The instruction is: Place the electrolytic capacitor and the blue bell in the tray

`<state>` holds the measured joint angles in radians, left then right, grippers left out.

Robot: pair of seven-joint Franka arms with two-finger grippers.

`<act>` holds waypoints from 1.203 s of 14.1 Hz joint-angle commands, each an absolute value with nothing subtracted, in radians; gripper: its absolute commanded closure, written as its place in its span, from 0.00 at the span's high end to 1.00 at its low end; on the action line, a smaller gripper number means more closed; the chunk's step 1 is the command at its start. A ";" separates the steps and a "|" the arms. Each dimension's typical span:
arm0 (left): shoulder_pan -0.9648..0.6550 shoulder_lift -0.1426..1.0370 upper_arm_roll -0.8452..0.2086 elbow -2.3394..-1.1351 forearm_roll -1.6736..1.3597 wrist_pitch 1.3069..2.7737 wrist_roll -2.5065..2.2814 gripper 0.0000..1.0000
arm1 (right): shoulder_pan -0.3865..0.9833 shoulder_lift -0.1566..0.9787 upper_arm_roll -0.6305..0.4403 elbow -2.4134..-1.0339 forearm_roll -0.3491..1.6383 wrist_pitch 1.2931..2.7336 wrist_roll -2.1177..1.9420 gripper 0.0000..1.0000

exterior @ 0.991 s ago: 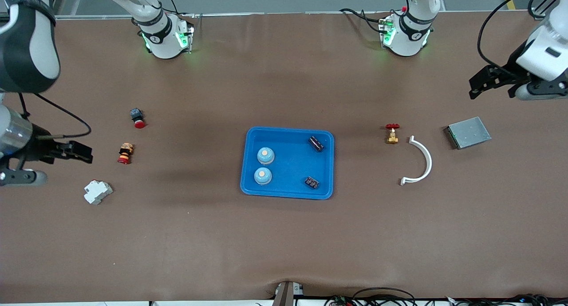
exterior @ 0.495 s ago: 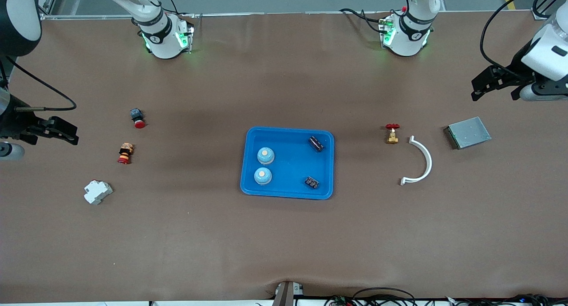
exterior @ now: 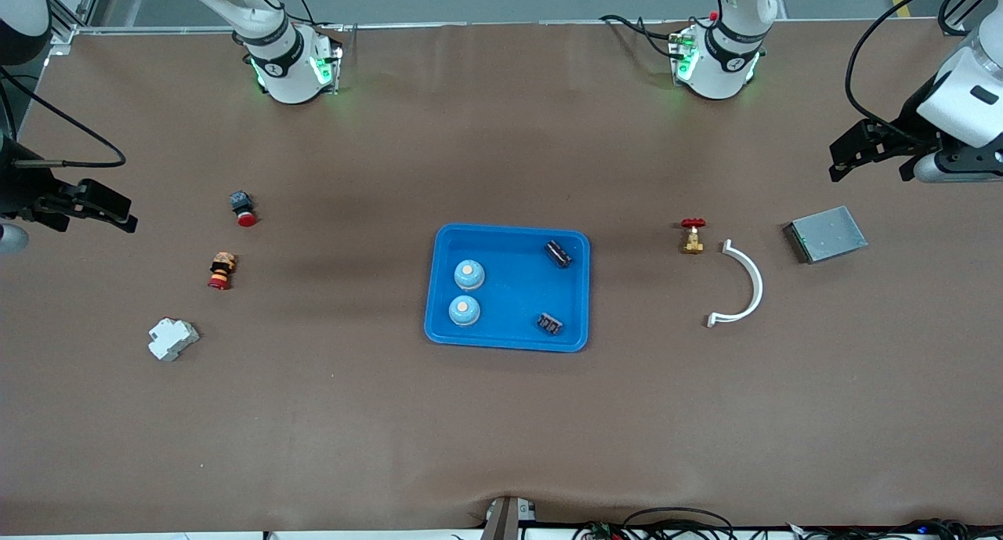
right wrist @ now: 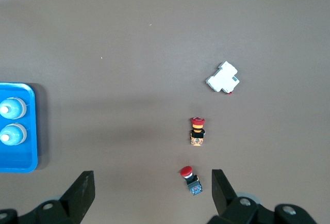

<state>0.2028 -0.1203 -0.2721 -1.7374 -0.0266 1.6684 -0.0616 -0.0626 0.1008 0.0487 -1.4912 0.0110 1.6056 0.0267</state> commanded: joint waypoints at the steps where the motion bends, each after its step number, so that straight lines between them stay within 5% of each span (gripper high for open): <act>1: 0.203 -0.101 -0.273 -1.713 -0.041 1.647 -0.049 1.00 | -0.083 0.063 0.046 -1.539 0.041 1.614 0.029 1.00; 7: 0.117 -0.101 -0.221 -1.706 -0.034 1.646 -0.064 1.00 | -0.071 0.043 0.017 -1.577 0.072 1.621 0.028 1.00; 12: -0.153 -0.087 0.069 -1.706 -0.032 1.647 -0.061 1.00 | -0.071 0.038 0.017 -1.580 0.072 1.621 0.028 1.00; 17: -0.160 -0.087 0.087 -1.706 -0.032 1.647 -0.054 1.00 | -0.072 0.029 0.017 -1.594 0.072 1.628 0.028 1.00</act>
<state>-0.1510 -0.0967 0.0769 -1.7304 -0.0266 1.6681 -0.0640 -0.0660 0.0750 0.0142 -1.5444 0.0582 1.6111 0.0281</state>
